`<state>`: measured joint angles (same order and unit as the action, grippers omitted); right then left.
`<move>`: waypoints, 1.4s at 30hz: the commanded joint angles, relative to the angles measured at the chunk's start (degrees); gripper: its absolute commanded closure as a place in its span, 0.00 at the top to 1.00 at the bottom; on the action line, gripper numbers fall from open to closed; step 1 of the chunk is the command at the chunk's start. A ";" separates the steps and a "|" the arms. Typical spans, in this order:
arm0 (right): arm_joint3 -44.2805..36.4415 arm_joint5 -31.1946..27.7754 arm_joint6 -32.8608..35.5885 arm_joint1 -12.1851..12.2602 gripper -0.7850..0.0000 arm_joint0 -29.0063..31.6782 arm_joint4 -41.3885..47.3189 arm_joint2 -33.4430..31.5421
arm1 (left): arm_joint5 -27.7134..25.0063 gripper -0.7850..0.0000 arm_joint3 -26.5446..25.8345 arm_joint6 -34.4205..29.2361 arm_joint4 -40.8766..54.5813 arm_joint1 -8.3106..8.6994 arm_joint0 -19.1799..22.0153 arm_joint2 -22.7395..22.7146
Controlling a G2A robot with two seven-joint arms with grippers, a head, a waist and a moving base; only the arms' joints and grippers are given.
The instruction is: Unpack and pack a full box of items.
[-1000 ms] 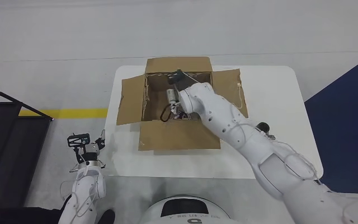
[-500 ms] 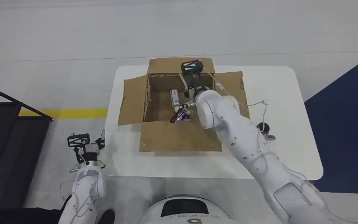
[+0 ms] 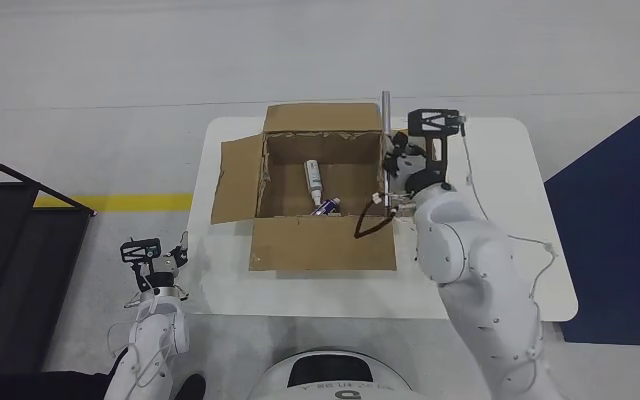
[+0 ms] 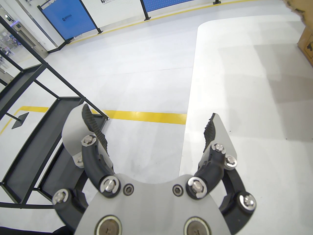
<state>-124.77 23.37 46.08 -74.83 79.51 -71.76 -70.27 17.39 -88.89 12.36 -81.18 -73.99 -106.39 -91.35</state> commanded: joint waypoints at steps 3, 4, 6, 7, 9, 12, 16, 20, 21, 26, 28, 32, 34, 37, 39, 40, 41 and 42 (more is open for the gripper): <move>2.42 -1.56 0.02 -0.01 0.00 0.53 2.12 -1.12 | 0.00 1.00 0.00 0.00 0.00 0.00 0.00 0.00; 3.40 -1.58 0.11 -0.08 0.00 0.09 2.79 -1.22 | 0.00 1.00 0.00 0.00 0.00 0.00 0.00 0.00; 5.12 -1.44 0.05 -0.23 0.00 -0.73 4.53 -1.56 | 0.00 1.00 0.00 0.00 0.00 0.00 0.00 0.00; 5.75 -1.63 -0.09 -0.29 0.00 -1.00 5.55 -1.78 | 0.00 1.00 0.00 0.00 0.00 0.00 0.00 0.00; 6.90 -2.42 -0.23 -0.36 0.00 -1.33 7.22 -2.08 | 0.00 1.00 0.00 0.00 0.00 0.00 0.00 0.00; 8.99 -3.22 0.13 -0.47 0.00 -2.11 8.06 -1.60 | 0.00 1.00 0.00 0.00 0.00 0.00 0.00 0.00; 10.79 -2.98 -0.17 -0.72 0.00 -3.30 9.07 -0.90 | 0.00 1.00 0.00 0.00 0.00 0.00 0.00 0.00; 10.80 -4.17 -0.50 -0.77 0.00 -3.00 11.06 -1.12 | 0.00 1.00 0.00 0.00 0.00 0.00 0.00 0.00; 11.07 -4.70 -0.29 -0.78 0.00 -3.03 11.34 -0.89 | 0.00 1.00 0.00 0.00 0.00 0.00 0.00 0.00; 15.79 -5.02 2.42 -1.22 0.00 -6.51 9.88 2.93 | 0.00 1.00 0.00 0.00 0.00 0.00 0.00 0.00; 18.12 -5.50 4.39 -1.47 0.00 -8.33 10.00 4.62 | 0.00 1.00 0.00 0.00 0.00 0.00 0.00 0.00; 25.85 -2.40 13.84 -2.31 0.30 -14.88 8.29 8.89 | 0.00 1.00 0.00 0.00 0.00 0.00 0.00 0.00; 29.34 -1.28 17.59 -2.98 0.47 -18.12 8.22 11.61 | 0.00 1.00 0.00 0.00 0.00 0.00 0.00 0.00; 33.29 0.15 18.99 -3.91 0.62 -21.32 9.66 14.01 | 0.00 1.00 0.00 0.00 0.00 0.00 0.00 0.00; 35.53 1.28 19.48 -4.52 0.76 -23.18 9.83 15.61 | 0.00 1.00 0.00 0.00 0.00 0.00 0.00 0.00; 36.55 1.84 19.65 -4.83 0.80 -23.97 10.09 16.39 | 0.00 1.00 0.00 0.00 0.00 0.00 0.00 0.00; 37.54 2.33 19.66 -5.16 0.82 -24.74 10.22 17.23 | 0.00 1.00 0.00 0.00 0.00 0.00 0.00 0.00; 38.69 2.76 19.60 -5.51 0.81 -25.47 9.99 18.33 | 0.00 1.00 0.00 0.00 0.00 0.00 0.00 0.00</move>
<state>-87.07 25.76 65.75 -80.08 54.68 -61.62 -52.83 17.39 -88.89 12.36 -81.18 -73.99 -106.39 -91.35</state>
